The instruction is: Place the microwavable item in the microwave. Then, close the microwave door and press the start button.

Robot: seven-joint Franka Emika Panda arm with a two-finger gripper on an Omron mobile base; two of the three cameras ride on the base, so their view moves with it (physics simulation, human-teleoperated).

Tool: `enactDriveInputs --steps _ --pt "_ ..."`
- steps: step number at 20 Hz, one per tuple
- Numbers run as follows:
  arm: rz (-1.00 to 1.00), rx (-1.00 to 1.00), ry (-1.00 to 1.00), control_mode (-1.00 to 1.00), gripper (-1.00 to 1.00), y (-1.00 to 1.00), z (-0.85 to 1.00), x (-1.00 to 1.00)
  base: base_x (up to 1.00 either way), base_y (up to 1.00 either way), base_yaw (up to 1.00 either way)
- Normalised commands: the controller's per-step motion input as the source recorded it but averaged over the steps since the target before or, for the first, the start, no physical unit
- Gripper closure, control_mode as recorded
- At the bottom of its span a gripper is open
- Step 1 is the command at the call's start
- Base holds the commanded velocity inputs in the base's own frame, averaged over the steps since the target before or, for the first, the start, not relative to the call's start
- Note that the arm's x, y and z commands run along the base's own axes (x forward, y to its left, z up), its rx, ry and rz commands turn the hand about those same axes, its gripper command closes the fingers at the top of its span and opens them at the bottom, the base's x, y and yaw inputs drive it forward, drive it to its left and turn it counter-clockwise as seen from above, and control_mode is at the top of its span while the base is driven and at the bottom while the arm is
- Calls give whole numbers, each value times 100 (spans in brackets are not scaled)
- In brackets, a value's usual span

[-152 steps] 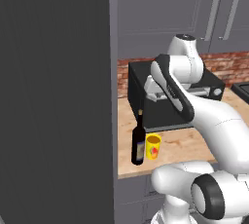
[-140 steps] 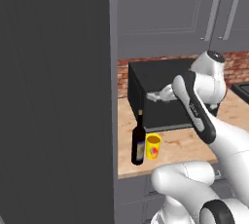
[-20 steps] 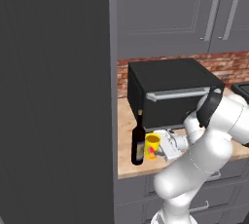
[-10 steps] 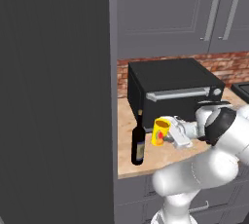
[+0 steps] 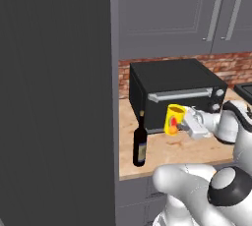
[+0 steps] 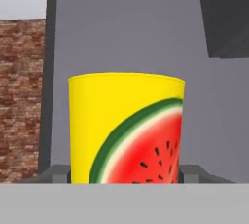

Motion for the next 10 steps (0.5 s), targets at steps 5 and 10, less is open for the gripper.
enactDriveInputs --steps 5,10 --pt "-17 -28 0 -100 100 0 70 -30 0 0 0" --pt "-5 -19 0 -100 100 -2 47 -16 0 0 0"
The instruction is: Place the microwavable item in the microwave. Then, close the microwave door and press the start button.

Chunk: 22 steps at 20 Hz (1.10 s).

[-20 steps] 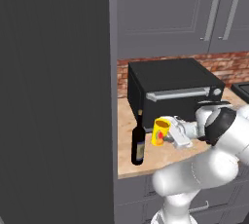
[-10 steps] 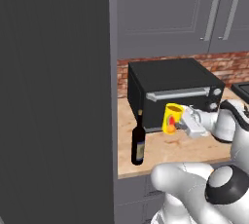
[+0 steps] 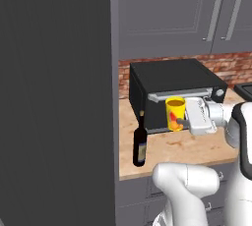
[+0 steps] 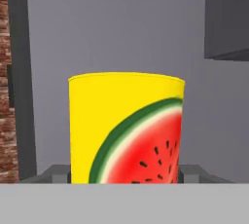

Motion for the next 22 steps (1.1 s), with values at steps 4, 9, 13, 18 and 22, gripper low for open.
enactDriveInputs --steps 4,9,13,18,22 --pt "0 -6 0 -100 100 -2 6 -14 0 0 0" --pt "0 -4 0 -100 100 -5 0 -3 0 0 0" --pt "0 0 0 -100 100 0 -1 0 0 0 0" --pt "0 0 10 -100 100 0 -11 0 0 0 0" --pt "1 1 3 100 100 0 -2 -8 -41 -2 0"
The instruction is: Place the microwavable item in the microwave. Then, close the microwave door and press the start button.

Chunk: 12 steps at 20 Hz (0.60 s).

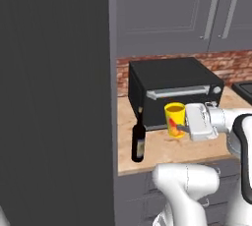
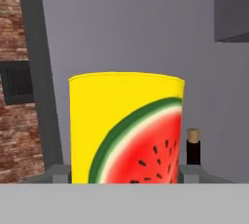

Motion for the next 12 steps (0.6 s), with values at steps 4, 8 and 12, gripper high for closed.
enactDriveInputs --steps 4,8,12 --pt "0 0 0 100 100 0 0 0 -100 -4 0" --pt "0 0 0 100 100 0 0 0 -100 21 2" --pt "0 0 0 100 100 0 0 0 -100 78 10"
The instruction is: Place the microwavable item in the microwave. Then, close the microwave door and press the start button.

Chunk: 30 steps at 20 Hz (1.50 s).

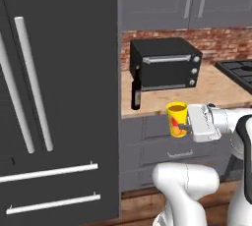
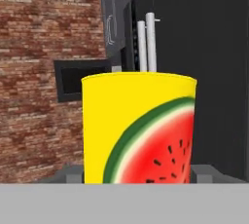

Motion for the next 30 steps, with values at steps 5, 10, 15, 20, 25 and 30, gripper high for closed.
enactDriveInputs --steps 5,10,15,20,25,30 --pt "0 0 0 100 100 0 0 0 -68 99 4" --pt "0 0 0 100 100 0 0 0 -43 100 0" --pt "0 0 0 100 100 0 0 0 -33 100 0" --pt "0 0 0 100 100 0 0 0 -3 94 0" --pt "0 0 0 100 100 0 0 0 0 87 0" --pt "0 0 0 100 100 0 0 0 1 96 0"
